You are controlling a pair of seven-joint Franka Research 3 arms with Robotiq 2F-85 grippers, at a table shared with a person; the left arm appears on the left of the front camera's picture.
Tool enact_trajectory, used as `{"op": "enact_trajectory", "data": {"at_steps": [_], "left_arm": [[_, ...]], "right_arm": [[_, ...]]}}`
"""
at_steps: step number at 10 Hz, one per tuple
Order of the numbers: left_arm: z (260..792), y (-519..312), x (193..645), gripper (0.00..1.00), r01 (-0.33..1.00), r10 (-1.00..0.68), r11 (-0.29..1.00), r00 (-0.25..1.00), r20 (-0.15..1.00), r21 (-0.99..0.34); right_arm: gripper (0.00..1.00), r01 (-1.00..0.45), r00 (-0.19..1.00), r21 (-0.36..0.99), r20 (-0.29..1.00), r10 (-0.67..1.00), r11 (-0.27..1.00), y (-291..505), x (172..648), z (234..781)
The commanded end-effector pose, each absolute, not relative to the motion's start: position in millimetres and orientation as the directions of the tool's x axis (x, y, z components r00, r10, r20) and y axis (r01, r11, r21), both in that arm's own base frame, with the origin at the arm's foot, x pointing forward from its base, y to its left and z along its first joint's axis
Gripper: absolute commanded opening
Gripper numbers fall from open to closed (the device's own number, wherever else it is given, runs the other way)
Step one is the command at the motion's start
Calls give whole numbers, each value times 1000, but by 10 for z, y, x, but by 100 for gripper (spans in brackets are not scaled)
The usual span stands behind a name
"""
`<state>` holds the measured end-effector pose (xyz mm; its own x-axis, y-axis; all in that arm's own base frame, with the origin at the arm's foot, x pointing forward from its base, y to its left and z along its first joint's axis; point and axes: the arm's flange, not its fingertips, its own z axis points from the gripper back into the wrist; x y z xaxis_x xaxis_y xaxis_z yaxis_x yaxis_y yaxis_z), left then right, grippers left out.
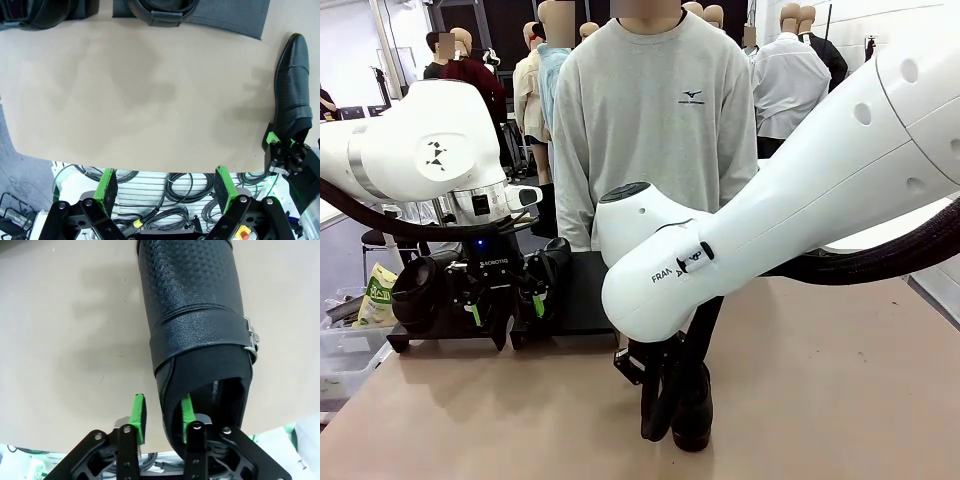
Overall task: Organize the shoes by placing them on the stand.
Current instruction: Pick up one Shoe and place it in the middle of the table.
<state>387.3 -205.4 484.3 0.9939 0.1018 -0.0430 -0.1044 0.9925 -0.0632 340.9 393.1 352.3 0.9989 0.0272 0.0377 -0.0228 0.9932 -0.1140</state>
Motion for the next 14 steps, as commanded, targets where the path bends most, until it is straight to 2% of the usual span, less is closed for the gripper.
{"op": "enact_trajectory", "data": {"at_steps": [1, 7, 9, 10, 11, 14], "left_arm": [[4848, -2047, 3874, 100, -97, 95, 993, 995, -39, -61], [4848, -2047, 3874, 100, -97, 95, 993, 995, -39, -61], [4848, -2047, 3874, 100, -97, 95, 993, 995, -39, -61], [4848, -2047, 3874, 100, -97, 95, 993, 995, -39, -61], [4848, -2047, 3874, 100, -97, 95, 993, 995, -39, -61], [4848, -2047, 3874, 100, -97, 95, 993, 995, -39, -61]], "right_arm": [[100, -55, 997, -102, 47, 60, 993, 3973, 3431, 3516], [100, -46, 994, -92, 90, 54, 995, 3969, 3310, 3714], [100, -77, 995, -68, 64, 81, 995, 3976, 3333, 3709], [100, -143, 989, -27, 34, 143, 989, 3976, 3356, 3668], [100, -52, 995, -90, 79, 59, 995, 3986, 3341, 3735], [100, -52, 995, -90, 79, 59, 995, 3986, 3341, 3735]]}}
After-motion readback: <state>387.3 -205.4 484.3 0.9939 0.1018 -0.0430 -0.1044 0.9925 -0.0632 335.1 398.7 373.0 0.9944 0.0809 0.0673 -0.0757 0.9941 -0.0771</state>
